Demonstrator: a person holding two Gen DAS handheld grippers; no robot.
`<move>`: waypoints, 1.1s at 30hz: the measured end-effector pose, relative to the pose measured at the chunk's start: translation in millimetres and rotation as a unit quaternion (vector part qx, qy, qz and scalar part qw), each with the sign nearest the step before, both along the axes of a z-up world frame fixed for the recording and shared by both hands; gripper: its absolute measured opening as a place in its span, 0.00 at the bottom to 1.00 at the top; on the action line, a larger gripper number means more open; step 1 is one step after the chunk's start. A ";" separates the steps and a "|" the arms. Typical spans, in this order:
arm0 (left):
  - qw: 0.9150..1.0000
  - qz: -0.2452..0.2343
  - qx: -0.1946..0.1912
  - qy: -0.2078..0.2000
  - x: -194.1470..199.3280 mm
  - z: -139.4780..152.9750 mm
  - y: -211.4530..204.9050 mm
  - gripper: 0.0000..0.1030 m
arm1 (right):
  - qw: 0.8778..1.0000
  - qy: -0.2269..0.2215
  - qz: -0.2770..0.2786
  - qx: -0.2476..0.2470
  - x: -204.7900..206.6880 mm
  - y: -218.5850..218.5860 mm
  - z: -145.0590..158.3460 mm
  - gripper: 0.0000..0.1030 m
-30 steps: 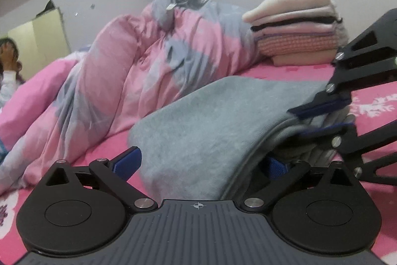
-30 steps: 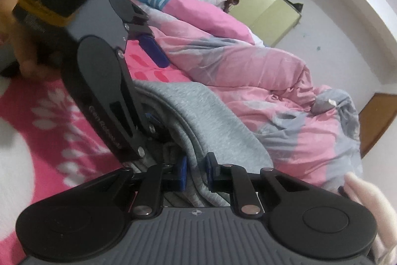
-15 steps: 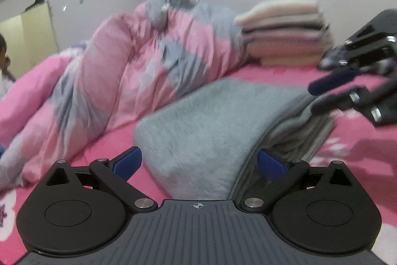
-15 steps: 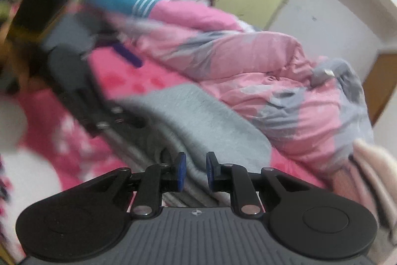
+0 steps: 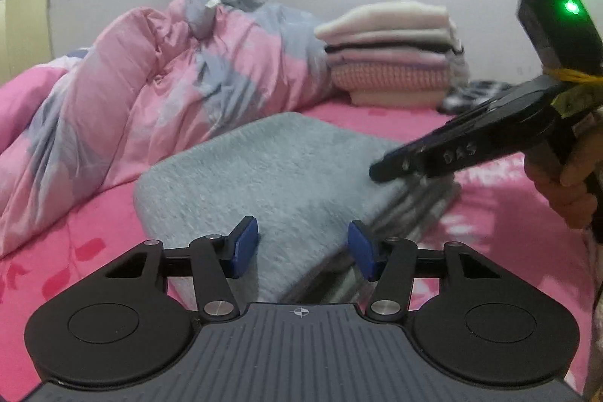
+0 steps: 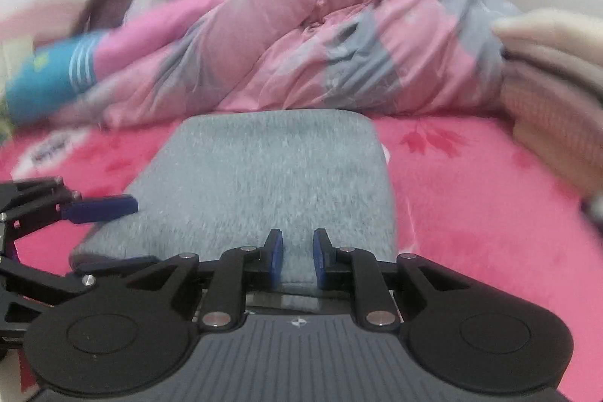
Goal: Fold clothes
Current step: 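Open the right tool and release the folded sweatpants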
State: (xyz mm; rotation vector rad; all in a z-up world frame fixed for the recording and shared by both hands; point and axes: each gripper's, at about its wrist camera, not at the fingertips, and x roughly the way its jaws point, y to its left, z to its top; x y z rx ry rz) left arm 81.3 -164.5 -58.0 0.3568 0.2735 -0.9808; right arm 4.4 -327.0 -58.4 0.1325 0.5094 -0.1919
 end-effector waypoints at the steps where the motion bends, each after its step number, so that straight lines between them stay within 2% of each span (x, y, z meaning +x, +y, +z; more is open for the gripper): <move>1: 1.000 0.001 0.001 0.000 0.0 -0.2 0.3 0.54 | 1.000 0.006 0.001 -0.002 -1.7 -0.7 5.8 0.18; 5: 1.000 0.003 0.005 0.000 -0.5 -1.5 -0.5 0.57 | 0.999 -0.028 -0.009 -0.015 -13.2 -0.5 26.6 0.18; 8: 1.000 0.005 0.014 -0.006 -4.4 -1.6 -2.9 0.59 | 1.000 0.018 -0.009 -0.010 -4.1 -6.6 5.3 0.19; 11: 1.000 0.005 0.012 -0.002 -8.9 4.5 1.3 0.64 | 1.000 0.020 -0.008 -0.009 -3.8 -7.6 11.3 0.19; 14: 1.000 0.000 -0.025 0.007 -10.7 20.9 11.6 0.67 | 1.000 0.006 -0.016 0.008 -5.9 -9.5 28.1 0.19; 16: 0.998 0.005 -0.055 0.023 -6.9 31.4 15.0 0.79 | 1.000 -0.018 -0.013 0.005 -6.5 -7.4 39.0 0.19; 19: 0.995 0.019 -0.083 0.053 3.9 35.6 13.3 0.79 | 0.999 -0.043 -0.019 -0.004 -2.5 -7.0 46.9 0.19; 20: 0.994 0.026 -0.078 0.066 7.9 32.1 9.5 0.79 | 0.999 -0.045 -0.024 -0.001 -0.2 -9.0 46.7 0.19; 24: 0.991 0.057 -0.040 0.114 22.1 9.7 -6.0 0.80 | 0.998 0.020 -0.044 0.037 16.0 -23.3 3.0 0.20; 25: 0.991 0.060 -0.035 0.119 23.1 6.6 -8.2 0.84 | 0.998 0.003 -0.046 0.043 11.3 -25.3 -0.8 0.20; 28: 0.991 0.059 -0.029 0.118 22.2 6.2 -12.8 0.93 | 0.996 0.013 -0.053 0.070 13.6 -30.8 5.5 0.21; 33: 0.987 0.056 -0.048 0.143 22.5 11.6 -7.2 0.98 | 0.996 0.009 -0.055 0.074 11.4 -30.2 2.2 0.21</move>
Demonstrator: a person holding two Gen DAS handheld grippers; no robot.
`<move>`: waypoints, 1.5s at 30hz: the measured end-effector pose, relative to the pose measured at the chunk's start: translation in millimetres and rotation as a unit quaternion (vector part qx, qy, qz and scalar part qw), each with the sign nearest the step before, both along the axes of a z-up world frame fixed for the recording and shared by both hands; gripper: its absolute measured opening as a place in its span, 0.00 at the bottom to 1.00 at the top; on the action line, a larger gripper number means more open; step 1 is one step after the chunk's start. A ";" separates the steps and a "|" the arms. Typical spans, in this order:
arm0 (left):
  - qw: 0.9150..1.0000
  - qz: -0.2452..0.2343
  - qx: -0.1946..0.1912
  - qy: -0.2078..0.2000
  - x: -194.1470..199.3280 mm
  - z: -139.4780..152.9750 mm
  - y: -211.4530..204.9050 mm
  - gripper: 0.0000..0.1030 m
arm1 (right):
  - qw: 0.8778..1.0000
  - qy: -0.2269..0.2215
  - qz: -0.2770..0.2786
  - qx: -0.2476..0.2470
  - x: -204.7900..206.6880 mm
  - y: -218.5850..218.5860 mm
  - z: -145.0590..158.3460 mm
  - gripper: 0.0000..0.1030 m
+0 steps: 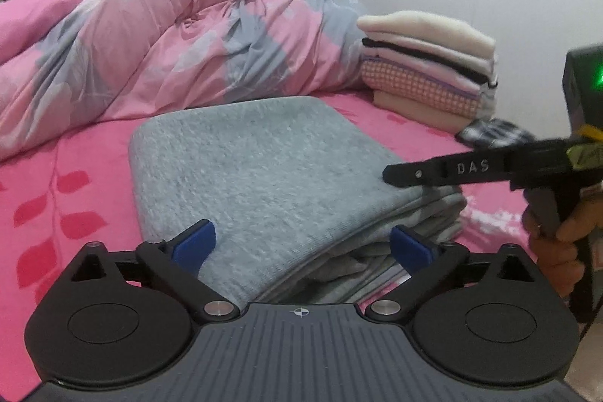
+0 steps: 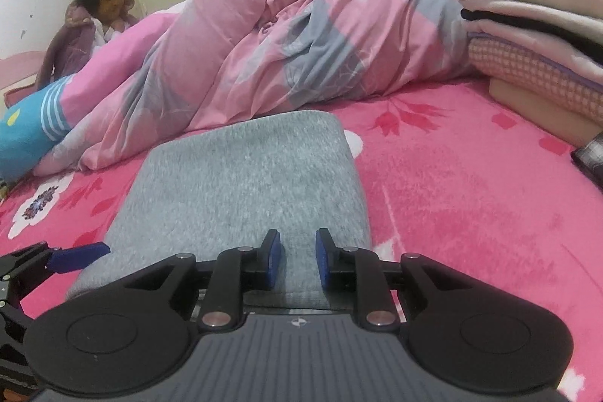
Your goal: Fold clothes
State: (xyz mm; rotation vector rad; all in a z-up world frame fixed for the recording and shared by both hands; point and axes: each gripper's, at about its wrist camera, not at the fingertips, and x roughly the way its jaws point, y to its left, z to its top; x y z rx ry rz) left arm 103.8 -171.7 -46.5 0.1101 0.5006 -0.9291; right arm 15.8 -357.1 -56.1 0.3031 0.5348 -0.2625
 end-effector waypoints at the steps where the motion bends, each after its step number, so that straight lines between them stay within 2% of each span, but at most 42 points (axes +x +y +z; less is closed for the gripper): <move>1: 1.000 0.000 -0.004 0.006 0.5 1.7 1.8 0.99 | 1.000 0.001 0.001 0.002 0.5 -0.5 0.6 0.22; 5: 0.999 0.011 -0.034 0.030 6.0 13.7 10.7 1.00 | 0.999 0.001 -0.004 0.033 -2.6 -7.8 14.8 0.26; 7: 0.998 0.021 -0.048 0.041 9.3 20.4 16.0 1.00 | 1.000 -0.014 -0.009 0.027 -7.2 -6.6 28.2 0.29; 9: 0.996 0.042 -0.059 0.054 14.6 26.1 21.2 1.00 | 1.000 -0.018 -0.005 0.010 -8.5 -2.1 43.5 0.41; 10: 0.995 0.056 -0.062 0.061 17.4 28.4 23.8 1.00 | 1.000 -0.020 -0.003 0.002 -9.1 0.1 51.1 0.51; 11: 0.993 0.073 -0.063 0.068 20.5 30.1 26.4 1.00 | 1.000 -0.021 -0.002 -0.006 -9.6 2.4 58.7 0.65; 12: 0.992 0.089 -0.056 0.073 23.6 31.4 28.0 1.00 | 1.000 -0.024 -0.001 -0.011 -9.8 4.7 64.9 0.72; 14: 0.989 0.123 -0.033 0.079 29.9 33.1 29.6 1.00 | 0.999 -0.031 0.000 -0.021 -10.2 9.2 77.1 0.96; 15: 0.987 0.139 -0.019 0.082 32.8 33.5 30.1 1.00 | 0.999 -0.034 0.000 -0.026 -10.4 11.4 83.3 1.00; 19: 0.972 0.211 0.040 0.094 42.4 32.3 34.1 1.00 | 0.999 -0.022 -0.019 -0.045 -7.8 19.0 97.0 1.00; 22: 0.965 0.239 0.047 0.094 46.2 34.6 43.5 1.00 | 0.997 0.009 -0.042 -0.064 -3.3 25.9 98.8 1.00; 25: 0.964 0.246 0.046 0.087 47.6 39.2 51.1 1.00 | 0.989 0.047 -0.076 -0.114 2.7 38.6 95.3 1.00; 29: 0.964 0.241 0.091 0.065 54.1 38.7 47.0 1.00 | 0.981 0.087 -0.082 -0.156 7.4 52.1 88.1 1.00; 31: 0.960 0.248 0.119 0.041 54.8 35.1 43.6 1.00 | 0.981 0.100 -0.068 -0.152 9.2 56.7 86.0 1.00; 35: 0.952 0.260 0.159 -0.012 49.0 32.1 38.5 1.00 | 0.988 0.099 -0.041 -0.106 8.7 56.2 84.8 1.00; 37: 0.955 0.263 0.140 -0.009 47.3 33.3 42.9 1.00 | 0.990 0.085 -0.036 -0.105 5.8 57.5 84.2 1.00; 41: 0.967 0.237 0.092 0.023 48.0 35.0 52.6 1.00 | 0.993 0.056 -0.004 -0.106 2.2 58.3 83.1 1.00; 43: 0.969 0.230 0.088 0.031 48.6 34.3 50.9 1.00 | 0.992 0.047 -0.005 -0.119 1.6 58.1 83.4 1.00; 45: 0.971 0.221 0.094 0.022 45.3 32.1 45.0 1.00 | 0.990 0.034 -0.006 -0.135 1.5 57.7 84.6 1.00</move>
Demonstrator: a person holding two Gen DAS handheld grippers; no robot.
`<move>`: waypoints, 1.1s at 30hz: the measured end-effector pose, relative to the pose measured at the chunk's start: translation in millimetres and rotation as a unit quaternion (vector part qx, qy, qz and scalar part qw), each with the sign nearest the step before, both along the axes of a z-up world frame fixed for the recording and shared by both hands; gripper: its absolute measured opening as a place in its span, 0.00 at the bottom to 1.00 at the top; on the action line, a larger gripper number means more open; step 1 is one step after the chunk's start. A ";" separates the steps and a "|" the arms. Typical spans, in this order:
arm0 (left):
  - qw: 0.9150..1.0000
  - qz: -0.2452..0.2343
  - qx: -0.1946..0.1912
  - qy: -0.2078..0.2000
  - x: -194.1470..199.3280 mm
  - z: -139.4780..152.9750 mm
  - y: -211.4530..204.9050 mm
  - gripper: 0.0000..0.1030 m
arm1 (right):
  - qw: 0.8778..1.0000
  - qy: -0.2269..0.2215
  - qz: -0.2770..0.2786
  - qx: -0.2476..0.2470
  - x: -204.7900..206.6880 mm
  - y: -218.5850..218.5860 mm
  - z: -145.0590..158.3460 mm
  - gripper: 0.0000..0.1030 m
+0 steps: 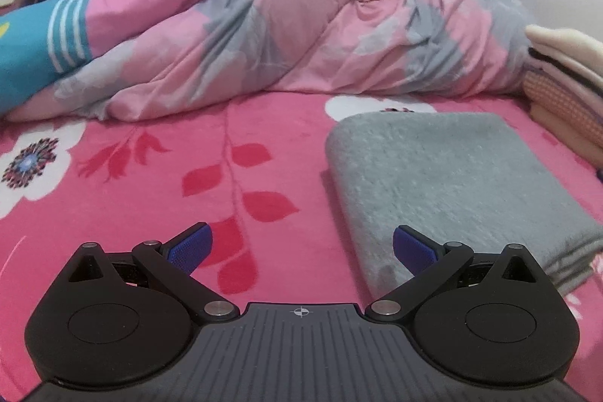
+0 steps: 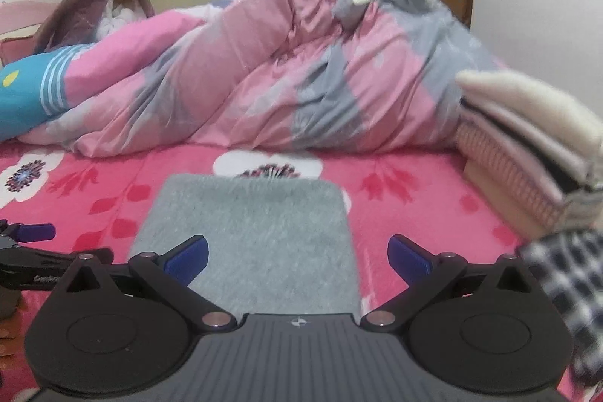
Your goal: Fold clothes
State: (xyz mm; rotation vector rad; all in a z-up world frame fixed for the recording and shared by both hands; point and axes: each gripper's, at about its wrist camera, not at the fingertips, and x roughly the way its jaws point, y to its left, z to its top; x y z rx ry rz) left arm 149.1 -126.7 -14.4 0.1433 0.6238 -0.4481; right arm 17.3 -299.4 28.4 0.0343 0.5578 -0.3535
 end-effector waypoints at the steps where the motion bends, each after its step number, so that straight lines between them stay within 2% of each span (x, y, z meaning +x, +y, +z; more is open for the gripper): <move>1: 1.000 -0.007 0.002 -0.004 -2.7 -1.5 -3.2 1.00 | 1.000 -0.005 0.003 -0.006 0.6 -0.9 0.9 1.00; 4: 0.999 -0.024 0.007 -0.026 -13.5 -8.1 -14.1 1.00 | 0.999 -0.039 0.025 -0.001 2.0 -7.5 2.8 1.00; 6: 0.998 -0.031 0.016 -0.047 -21.1 -13.3 -22.0 1.00 | 0.998 -0.045 0.033 -0.005 11.7 -12.2 -1.8 0.97; 8: 0.998 -0.031 0.016 -0.061 -24.4 -17.5 -25.1 1.00 | 0.998 -0.050 0.040 -0.010 21.5 -16.8 -6.6 0.79; 9: 0.998 -0.029 0.009 -0.057 -23.1 -18.8 -24.2 0.99 | 0.998 -0.041 0.042 -0.011 26.6 -19.5 -15.2 0.75; 11: 0.999 -0.028 -0.005 -0.044 -19.9 -21.4 -21.8 0.97 | 0.999 -0.023 0.044 -0.014 36.9 -25.1 -33.2 0.60; 13: 0.999 -0.028 -0.015 -0.030 -16.6 -23.3 -18.6 0.97 | 0.999 0.026 0.043 -0.003 46.6 -33.5 -63.9 0.54; 15: 0.999 -0.027 -0.020 -0.026 -15.9 -25.1 -17.8 0.97 | 0.997 0.052 0.048 0.022 50.0 -41.0 -87.8 0.52; 16: 0.999 -0.026 -0.021 -0.025 -15.8 -26.0 -17.6 0.97 | 0.997 0.053 0.050 0.031 51.4 -43.5 -83.1 0.49; 17: 0.999 -0.026 -0.021 -0.025 -15.7 -26.5 -17.8 0.97 | 0.997 0.050 0.049 0.039 55.0 -45.9 -72.7 0.32; 18: 0.999 -0.027 -0.020 -0.027 -15.6 -26.7 -18.4 0.97 | 0.997 0.047 0.049 0.048 58.6 -48.2 -62.0 0.26; 21: 0.999 -0.026 -0.026 -0.019 -13.6 -28.3 -17.8 0.97 | 0.998 0.016 0.054 0.029 79.2 -49.9 -32.8 0.27; 23: 0.999 -0.023 -0.033 -0.011 -12.4 -29.5 -16.3 0.97 | 0.998 0.015 0.054 0.021 100.9 -51.8 -28.5 0.27; 26: 0.999 -0.019 -0.037 -0.005 -12.0 -31.1 -15.5 0.97 | 0.997 0.054 0.039 0.026 135.1 -65.0 -52.1 0.27; 31: 0.999 -0.017 -0.044 0.013 -8.7 -32.3 -13.8 0.97 | 0.992 0.109 0.032 0.057 154.1 -84.1 -61.0 0.28; 33: 0.998 -0.016 -0.048 0.020 -7.2 -32.8 -12.5 0.97 | 0.994 0.089 0.040 0.048 153.2 -82.5 -44.9 0.28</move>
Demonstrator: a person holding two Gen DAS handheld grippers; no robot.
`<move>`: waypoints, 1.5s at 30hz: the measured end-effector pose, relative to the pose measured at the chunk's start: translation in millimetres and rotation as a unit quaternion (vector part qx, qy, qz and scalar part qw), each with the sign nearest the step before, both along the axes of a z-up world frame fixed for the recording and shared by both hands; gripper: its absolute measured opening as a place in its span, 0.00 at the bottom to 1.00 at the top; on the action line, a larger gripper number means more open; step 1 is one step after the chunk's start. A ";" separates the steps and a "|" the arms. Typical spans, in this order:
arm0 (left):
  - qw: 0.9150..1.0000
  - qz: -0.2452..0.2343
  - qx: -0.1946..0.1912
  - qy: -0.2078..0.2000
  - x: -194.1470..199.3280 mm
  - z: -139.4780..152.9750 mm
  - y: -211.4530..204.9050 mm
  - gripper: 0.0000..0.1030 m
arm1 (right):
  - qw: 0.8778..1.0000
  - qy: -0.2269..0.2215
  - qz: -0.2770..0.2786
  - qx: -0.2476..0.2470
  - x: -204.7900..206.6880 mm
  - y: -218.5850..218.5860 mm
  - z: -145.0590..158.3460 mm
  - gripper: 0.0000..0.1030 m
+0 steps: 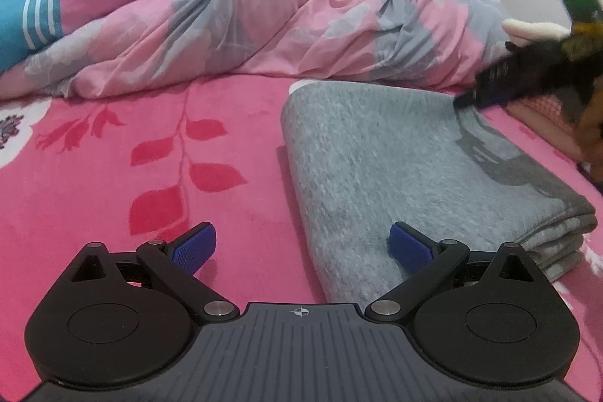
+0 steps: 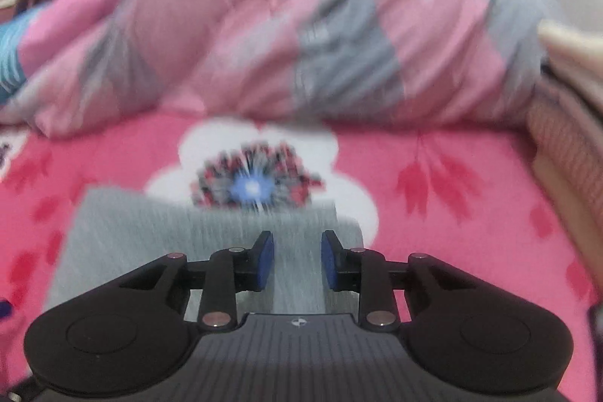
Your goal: Fold clothes
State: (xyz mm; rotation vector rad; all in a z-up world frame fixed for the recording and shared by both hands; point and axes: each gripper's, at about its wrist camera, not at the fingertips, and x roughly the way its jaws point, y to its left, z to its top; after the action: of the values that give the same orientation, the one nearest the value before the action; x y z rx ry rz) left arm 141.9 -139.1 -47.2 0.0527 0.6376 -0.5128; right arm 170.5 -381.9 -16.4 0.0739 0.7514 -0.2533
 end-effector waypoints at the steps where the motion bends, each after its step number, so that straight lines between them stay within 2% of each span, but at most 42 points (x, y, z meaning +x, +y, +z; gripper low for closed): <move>1: 1.000 0.001 -0.002 0.003 0.4 -0.3 0.3 0.97 | 1.000 -0.001 -0.005 0.003 3.6 -2.3 -0.2 0.28; 2: 1.000 0.001 -0.003 0.005 0.7 -0.6 0.6 0.97 | 1.000 -0.002 -0.011 0.006 7.4 -4.8 -0.8 0.28; 5: 1.000 0.002 -0.005 0.007 1.0 -0.5 1.2 0.97 | 0.998 0.043 -0.029 0.034 28.0 -18.9 -31.2 0.28; 6: 1.000 0.002 -0.005 0.008 1.1 -0.6 1.7 0.97 | 0.998 0.041 -0.036 0.035 30.9 -20.0 -31.5 0.28; 8: 1.000 0.003 -0.007 0.010 1.7 -0.8 2.6 0.97 | 0.998 0.031 -0.046 0.002 33.2 -6.9 -15.9 0.28; 10: 1.000 0.003 -0.008 0.011 2.2 -1.2 2.7 0.97 | 0.999 -0.005 -0.006 -0.051 30.1 23.7 5.2 0.28; 11: 1.000 0.003 -0.008 0.011 2.1 -1.4 2.7 0.97 | 0.998 -0.025 0.030 -0.051 28.6 41.2 15.5 0.28; 13: 1.000 0.004 -0.008 0.011 1.9 -1.4 2.7 0.97 | 0.994 -0.038 0.104 -0.018 30.8 68.8 23.2 0.28; 16: 1.000 0.004 -0.006 0.009 1.3 -1.8 2.6 0.97 | 0.985 -0.006 0.174 0.017 47.1 97.7 4.5 0.27; 18: 1.000 0.006 -0.002 0.007 1.5 -2.6 2.3 0.97 | 0.985 0.032 0.169 0.014 64.6 104.9 -25.2 0.28; 21: 1.000 0.007 -0.006 0.015 3.4 -3.2 4.0 0.97 | 0.985 0.042 0.169 -0.002 70.0 109.4 -36.1 0.28; 24: 1.000 0.005 -0.008 0.018 3.9 -3.0 5.3 0.97 | 0.985 0.024 0.172 0.004 58.1 111.0 -14.1 0.28; 27: 1.000 0.005 -0.008 0.017 3.8 -3.6 5.7 0.97 | 0.982 0.001 0.188 0.033 53.5 115.8 -0.9 0.28; 28: 1.000 0.005 -0.007 0.015 3.6 -3.7 5.6 0.97 | 0.982 0.003 0.187 0.028 58.2 117.8 -4.9 0.28; 30: 1.000 0.004 -0.006 0.012 3.6 -3.7 5.5 0.96 | 0.984 0.038 0.173 0.010 73.4 121.3 -29.8 0.28; 32: 1.000 0.002 -0.006 0.012 3.9 -3.3 5.9 0.97 | 0.985 0.035 0.170 0.014 74.8 120.3 -41.0 0.29; 35: 1.000 -0.003 -0.013 0.019 6.7 -2.3 8.4 0.96 | 0.987 0.017 0.159 0.035 51.5 109.8 -12.8 0.29; 40: 0.999 -0.008 -0.025 0.035 12.0 -3.0 10.9 0.96 | 0.992 -0.037 0.109 0.048 -37.8 71.9 40.3 0.29; 45: 0.999 -0.011 -0.020 0.022 9.6 -3.7 8.4 0.96 | 0.998 -0.032 0.017 0.056 -119.0 28.7 17.1 0.29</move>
State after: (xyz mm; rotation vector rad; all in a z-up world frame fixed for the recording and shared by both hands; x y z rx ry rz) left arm 151.4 -130.7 -50.9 0.0116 0.6709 -0.5494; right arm 51.5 -353.2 0.6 0.1748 0.7023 -0.1765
